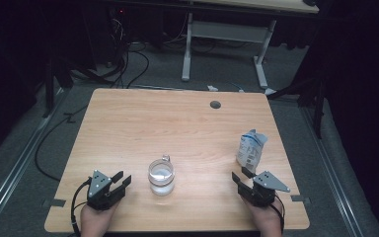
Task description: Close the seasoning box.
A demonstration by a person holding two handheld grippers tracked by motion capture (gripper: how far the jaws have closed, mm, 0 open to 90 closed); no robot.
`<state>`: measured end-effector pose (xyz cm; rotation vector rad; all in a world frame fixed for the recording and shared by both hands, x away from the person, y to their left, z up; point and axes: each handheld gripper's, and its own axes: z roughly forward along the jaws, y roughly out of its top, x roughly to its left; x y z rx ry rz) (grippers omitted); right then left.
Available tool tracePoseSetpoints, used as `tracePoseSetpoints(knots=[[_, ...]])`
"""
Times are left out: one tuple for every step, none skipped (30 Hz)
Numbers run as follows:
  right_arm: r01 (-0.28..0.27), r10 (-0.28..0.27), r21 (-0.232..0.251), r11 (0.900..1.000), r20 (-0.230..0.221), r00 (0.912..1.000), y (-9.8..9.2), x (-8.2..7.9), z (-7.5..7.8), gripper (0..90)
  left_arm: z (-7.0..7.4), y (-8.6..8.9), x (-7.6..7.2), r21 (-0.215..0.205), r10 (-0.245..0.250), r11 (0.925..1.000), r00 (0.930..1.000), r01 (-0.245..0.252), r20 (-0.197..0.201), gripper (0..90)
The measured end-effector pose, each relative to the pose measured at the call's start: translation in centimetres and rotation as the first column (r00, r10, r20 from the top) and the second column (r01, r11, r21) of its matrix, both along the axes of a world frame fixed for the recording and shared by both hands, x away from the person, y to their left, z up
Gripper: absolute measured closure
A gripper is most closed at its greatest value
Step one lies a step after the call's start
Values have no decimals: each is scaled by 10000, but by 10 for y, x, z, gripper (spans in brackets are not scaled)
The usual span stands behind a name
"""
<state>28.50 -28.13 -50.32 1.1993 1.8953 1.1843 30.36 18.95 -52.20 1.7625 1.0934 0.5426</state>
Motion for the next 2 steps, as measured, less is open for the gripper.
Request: tracePoseSetpoints(knots=[[-46,46,-57,10000,32,10000,1,1,0,551,0,1,0,-13,19,10000,10000,-19,-2,616],[-86,86,-93,9999,36,10000,3,1,-1,551,1,2,-1,-25,55,10000,10000,-55,20,616]])
